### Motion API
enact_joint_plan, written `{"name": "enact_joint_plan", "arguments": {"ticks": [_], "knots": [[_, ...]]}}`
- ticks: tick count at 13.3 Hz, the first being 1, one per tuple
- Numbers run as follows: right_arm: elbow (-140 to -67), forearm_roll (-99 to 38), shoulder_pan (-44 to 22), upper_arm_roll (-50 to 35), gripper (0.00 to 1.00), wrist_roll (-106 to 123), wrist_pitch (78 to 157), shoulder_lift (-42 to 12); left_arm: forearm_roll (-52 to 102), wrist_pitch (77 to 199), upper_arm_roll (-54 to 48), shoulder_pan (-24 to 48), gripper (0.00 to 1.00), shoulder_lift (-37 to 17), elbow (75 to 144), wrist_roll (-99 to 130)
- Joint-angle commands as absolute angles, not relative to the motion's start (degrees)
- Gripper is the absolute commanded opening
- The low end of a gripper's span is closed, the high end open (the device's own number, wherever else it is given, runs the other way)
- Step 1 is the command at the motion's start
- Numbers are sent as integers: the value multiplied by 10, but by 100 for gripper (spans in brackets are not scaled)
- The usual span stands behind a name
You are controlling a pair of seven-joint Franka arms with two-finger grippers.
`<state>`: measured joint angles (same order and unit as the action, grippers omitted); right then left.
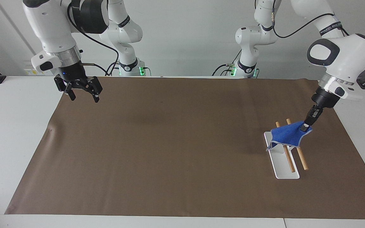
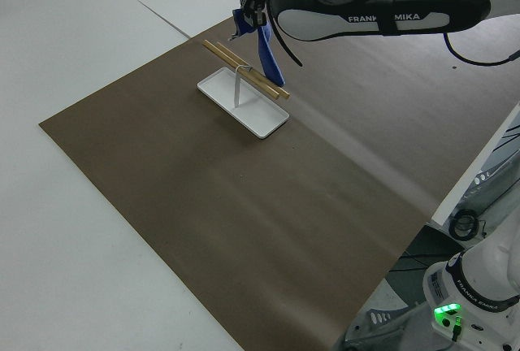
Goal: Right arm passes towel to left arm to hang
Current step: 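Lower the towel over the dowels and open the left gripper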
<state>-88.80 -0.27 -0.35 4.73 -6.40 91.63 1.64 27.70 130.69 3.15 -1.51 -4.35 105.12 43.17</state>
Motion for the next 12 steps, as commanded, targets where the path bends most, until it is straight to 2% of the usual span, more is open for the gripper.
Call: {"name": "enact_joint_plan", "arguments": {"ticks": [1,7,12], "knots": [[-904,2,-8,52,100,-51,901,27,325,1293,28,-40,0,-60,1036,460],[-903,11,3,46,100,-48,875,34,359,1296,30,-59,0,-45,1083,474],[-897,1,14,45,100,-33,867,31,357,1286,32,-87,0,-41,1093,475]]}}
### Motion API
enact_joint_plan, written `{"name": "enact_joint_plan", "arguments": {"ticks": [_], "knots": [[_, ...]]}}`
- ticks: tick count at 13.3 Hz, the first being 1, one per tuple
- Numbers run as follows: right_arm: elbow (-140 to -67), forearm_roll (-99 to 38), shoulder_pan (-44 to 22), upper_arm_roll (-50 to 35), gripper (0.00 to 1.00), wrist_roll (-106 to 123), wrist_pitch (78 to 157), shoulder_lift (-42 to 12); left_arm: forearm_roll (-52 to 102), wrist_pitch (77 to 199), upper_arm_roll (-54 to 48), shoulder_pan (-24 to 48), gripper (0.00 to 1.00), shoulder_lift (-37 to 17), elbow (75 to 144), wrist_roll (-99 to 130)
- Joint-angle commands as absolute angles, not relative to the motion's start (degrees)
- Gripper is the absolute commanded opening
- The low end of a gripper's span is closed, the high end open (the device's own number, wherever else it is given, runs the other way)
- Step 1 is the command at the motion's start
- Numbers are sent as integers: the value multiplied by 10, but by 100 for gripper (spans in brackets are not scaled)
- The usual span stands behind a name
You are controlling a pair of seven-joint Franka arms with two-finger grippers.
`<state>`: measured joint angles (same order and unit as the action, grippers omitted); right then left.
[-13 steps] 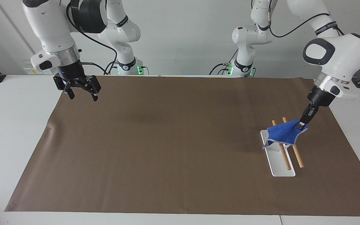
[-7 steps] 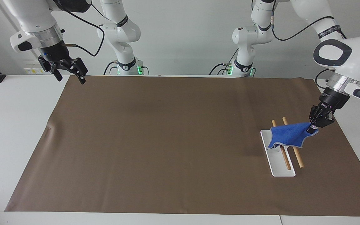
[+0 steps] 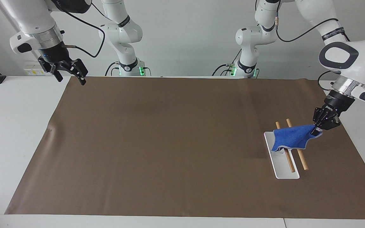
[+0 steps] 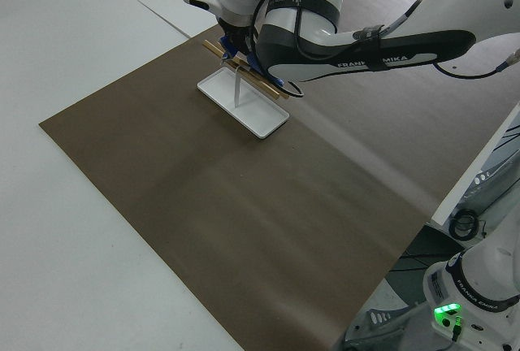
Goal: Right arm passes towel to left arm to hang
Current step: 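Lower the towel over the dowels and open the left gripper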
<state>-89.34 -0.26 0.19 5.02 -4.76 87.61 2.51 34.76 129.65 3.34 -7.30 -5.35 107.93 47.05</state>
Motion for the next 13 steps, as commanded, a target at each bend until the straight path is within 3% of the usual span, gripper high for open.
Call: {"name": "enact_joint_plan", "arguments": {"ticks": [1,8,9,13], "knots": [[-897,1,14,41,100,-34,867,33,355,1284,32,-94,0,-40,1100,474],[-911,10,4,37,100,-34,862,41,351,1309,34,-102,2,-33,1130,461],[-911,10,4,36,100,-33,863,41,350,1318,34,-102,99,-33,1136,443],[-911,8,4,36,100,-33,861,41,350,1325,34,-102,100,-33,1136,425]]}}
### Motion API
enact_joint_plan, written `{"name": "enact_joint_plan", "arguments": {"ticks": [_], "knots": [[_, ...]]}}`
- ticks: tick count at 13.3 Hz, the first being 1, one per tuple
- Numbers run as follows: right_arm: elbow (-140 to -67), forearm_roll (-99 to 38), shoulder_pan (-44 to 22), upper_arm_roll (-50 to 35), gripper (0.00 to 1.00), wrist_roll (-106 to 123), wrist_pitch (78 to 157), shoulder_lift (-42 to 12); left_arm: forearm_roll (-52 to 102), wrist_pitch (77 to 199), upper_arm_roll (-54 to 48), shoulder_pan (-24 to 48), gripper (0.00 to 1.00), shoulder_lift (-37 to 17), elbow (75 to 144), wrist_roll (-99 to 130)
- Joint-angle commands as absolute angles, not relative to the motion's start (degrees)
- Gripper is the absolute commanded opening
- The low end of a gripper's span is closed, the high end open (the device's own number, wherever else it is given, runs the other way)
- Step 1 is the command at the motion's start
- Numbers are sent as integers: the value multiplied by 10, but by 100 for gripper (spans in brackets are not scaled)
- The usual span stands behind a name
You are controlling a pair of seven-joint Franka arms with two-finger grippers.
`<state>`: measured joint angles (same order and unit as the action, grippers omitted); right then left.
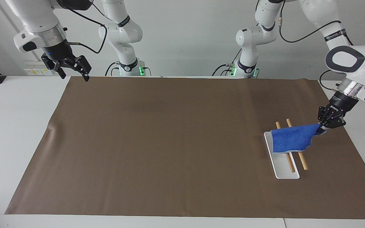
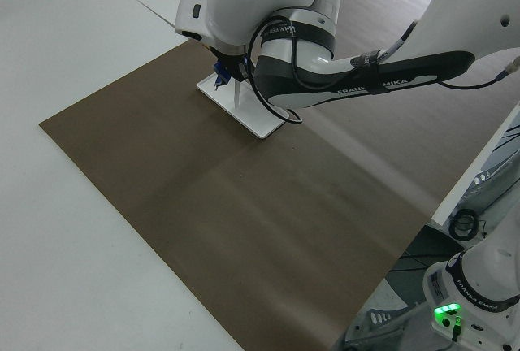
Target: Right arm passes towel to left arm to hang
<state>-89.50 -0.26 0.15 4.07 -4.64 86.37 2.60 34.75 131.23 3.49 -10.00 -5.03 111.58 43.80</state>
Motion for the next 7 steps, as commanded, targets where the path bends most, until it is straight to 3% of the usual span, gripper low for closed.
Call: {"name": "enact_joint_plan", "arguments": {"ticks": [1,7], "knots": [[-911,8,4,36,100,-33,861,41,350,1324,34,-103,100,-33,1133,423],[-916,4,4,30,100,-35,865,43,280,1297,34,-103,100,-40,1090,413]]}}
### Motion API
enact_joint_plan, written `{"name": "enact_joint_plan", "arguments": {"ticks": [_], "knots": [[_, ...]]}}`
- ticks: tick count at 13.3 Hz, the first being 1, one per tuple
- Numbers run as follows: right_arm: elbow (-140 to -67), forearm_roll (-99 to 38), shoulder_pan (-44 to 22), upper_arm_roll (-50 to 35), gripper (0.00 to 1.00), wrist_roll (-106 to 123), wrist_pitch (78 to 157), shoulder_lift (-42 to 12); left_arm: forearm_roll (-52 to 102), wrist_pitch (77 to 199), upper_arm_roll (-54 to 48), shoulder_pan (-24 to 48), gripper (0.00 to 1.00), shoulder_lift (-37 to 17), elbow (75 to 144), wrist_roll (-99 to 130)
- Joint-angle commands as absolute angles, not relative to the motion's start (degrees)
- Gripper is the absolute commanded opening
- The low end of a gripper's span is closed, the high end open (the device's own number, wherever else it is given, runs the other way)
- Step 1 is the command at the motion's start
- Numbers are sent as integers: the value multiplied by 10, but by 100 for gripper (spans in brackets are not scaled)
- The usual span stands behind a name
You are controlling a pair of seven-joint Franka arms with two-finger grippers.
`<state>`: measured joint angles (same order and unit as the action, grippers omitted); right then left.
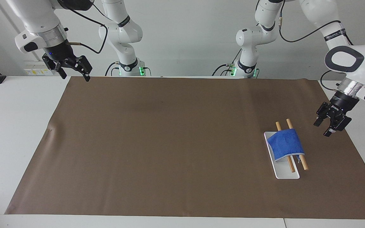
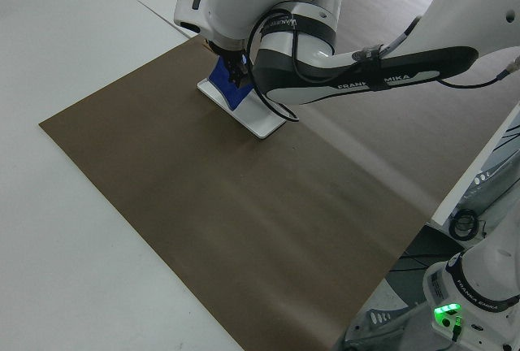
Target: Right arm passes towel to left arm to hang
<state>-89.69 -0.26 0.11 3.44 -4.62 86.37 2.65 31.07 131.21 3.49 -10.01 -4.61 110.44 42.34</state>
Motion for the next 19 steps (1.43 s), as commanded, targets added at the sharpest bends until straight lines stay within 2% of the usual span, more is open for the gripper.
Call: {"name": "enact_joint_plan", "arguments": {"ticks": [1,3,6,11,14,19], "knots": [[-918,4,4,30,100,-36,867,45,260,1289,33,-101,100,-40,1080,412],[-922,4,4,29,100,-36,867,47,221,1273,31,-90,100,-33,1071,401],[-922,3,4,29,100,-36,869,47,164,1229,26,-48,100,8,1070,380],[-920,1,4,29,100,-75,869,45,162,1123,24,24,100,54,1071,378],[-920,2,4,29,100,-74,874,45,70,1101,23,73,100,58,1071,310],[-920,2,4,29,100,-73,874,45,15,1033,6,79,100,58,1050,226]]}}
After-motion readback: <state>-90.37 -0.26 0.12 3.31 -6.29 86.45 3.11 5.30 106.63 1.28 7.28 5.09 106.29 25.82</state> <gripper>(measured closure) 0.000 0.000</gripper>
